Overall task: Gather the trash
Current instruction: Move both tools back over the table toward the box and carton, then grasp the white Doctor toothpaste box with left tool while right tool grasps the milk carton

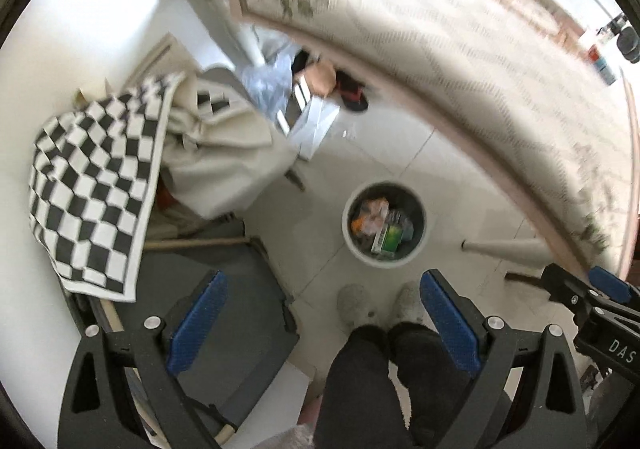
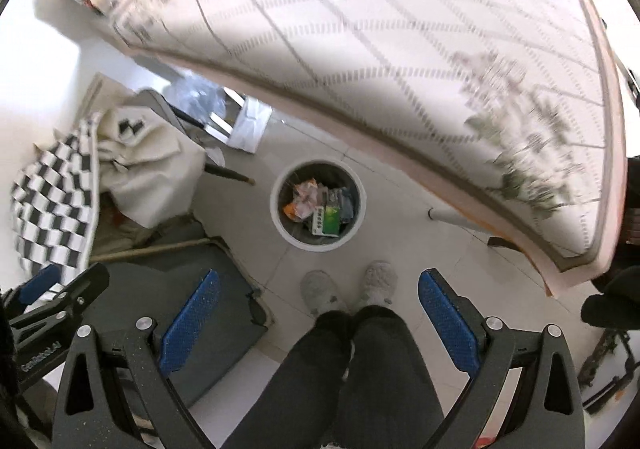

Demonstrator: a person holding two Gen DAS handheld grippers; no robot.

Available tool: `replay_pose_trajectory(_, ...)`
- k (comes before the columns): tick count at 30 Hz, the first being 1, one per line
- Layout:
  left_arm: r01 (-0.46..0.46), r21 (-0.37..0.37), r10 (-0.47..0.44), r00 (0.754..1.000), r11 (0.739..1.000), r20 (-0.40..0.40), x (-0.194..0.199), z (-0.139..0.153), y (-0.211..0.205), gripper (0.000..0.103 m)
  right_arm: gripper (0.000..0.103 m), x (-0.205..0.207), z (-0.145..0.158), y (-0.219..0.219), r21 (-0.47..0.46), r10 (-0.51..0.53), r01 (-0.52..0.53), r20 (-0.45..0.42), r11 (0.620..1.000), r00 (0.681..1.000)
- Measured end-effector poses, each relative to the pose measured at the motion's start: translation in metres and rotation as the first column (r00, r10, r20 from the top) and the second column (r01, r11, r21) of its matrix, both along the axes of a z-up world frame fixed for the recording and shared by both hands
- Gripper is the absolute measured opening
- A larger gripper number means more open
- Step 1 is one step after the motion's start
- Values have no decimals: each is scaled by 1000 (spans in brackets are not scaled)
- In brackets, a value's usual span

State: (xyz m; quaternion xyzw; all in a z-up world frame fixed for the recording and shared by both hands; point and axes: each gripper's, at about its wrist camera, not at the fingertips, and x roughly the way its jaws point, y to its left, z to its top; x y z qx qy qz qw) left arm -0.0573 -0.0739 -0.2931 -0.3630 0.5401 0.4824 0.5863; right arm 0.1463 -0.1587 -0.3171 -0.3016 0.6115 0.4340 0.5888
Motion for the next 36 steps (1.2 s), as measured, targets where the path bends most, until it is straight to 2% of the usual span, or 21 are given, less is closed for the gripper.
replay_pose_trajectory(3,0,41,0,1000,999,1,16,23,15,99,101,18,24,8,20,-45,46,-24,999,999)
replay_pose_trajectory(6,16,77,-17,1000,997,12,49,40,38,99,101,52,38,23,31,-115,116,-43,993,993)
replay_pose_trajectory(10,61,87,-63,998,994,18,114,45,74,99,101,124,49,49,42,-214,214,-5,976,977)
replay_pose_trajectory(14,82,71,-83,996,994,15,188,33,112,99,101,226,42,87,23,-293,292,40,956,955)
replay_pose_trajectory(17,82,47,-81,997,996,-17,252,12,145,99,101,305,27,129,-30,-235,241,143,970,962)
replay_pose_trajectory(21,80,-38,-82,996,996,-47,333,-29,180,99,101,392,-7,191,-173,-23,70,260,982,965)
replay_pose_trajectory(25,90,-96,-97,992,991,-77,390,-64,200,99,101,435,-36,236,-302,211,-105,344,948,915)
replay_pose_trajectory(27,83,-116,-93,992,990,-85,403,-73,206,99,101,451,-51,252,-335,288,-179,310,925,906)
replay_pose_trajectory(30,74,-141,-89,991,987,-101,417,-85,213,99,99,466,-67,267,-344,325,-232,243,910,914)
replay_pose_trajectory(33,73,-152,-90,990,986,-110,424,-87,219,99,71,480,-77,274,-320,314,-250,165,914,935)
replay_pose_trajectory(36,60,-156,-76,993,986,-96,434,-81,232,99,69,496,-75,273,-280,253,-211,122,937,960)
